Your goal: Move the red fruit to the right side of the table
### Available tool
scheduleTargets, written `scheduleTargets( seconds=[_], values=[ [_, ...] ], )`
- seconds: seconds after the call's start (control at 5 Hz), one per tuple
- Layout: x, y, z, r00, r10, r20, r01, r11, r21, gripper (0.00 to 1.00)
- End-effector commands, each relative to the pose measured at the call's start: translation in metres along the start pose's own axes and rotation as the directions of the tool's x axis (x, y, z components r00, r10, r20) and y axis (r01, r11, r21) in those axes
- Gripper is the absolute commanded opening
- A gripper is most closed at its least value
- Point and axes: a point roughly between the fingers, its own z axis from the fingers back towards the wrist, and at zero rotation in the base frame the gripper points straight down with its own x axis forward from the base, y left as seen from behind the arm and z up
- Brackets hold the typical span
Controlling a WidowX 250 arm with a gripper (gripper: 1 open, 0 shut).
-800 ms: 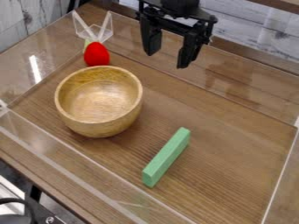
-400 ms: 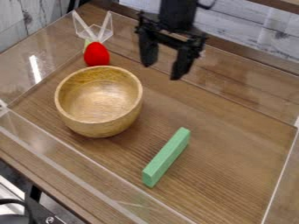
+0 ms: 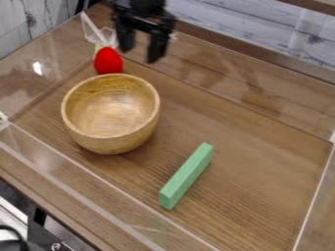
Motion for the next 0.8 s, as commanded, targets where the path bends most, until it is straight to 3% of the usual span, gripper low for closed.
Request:
scheduleTargets(
  seconds=[0.0, 0.4, 0.6],
  values=[
    [0.018, 0.041, 0.01, 0.998, 0.023, 0.065, -0.024, 0.999, 0.021, 1.0],
    [0.024, 0.044, -0.01, 0.986, 0.152, 0.07, -0.154, 0.988, 0.017, 1.0],
    [0.029, 0.04, 0.002, 0.987, 0.138, 0.082, -0.139, 0.99, 0.015, 1.0]
  ],
)
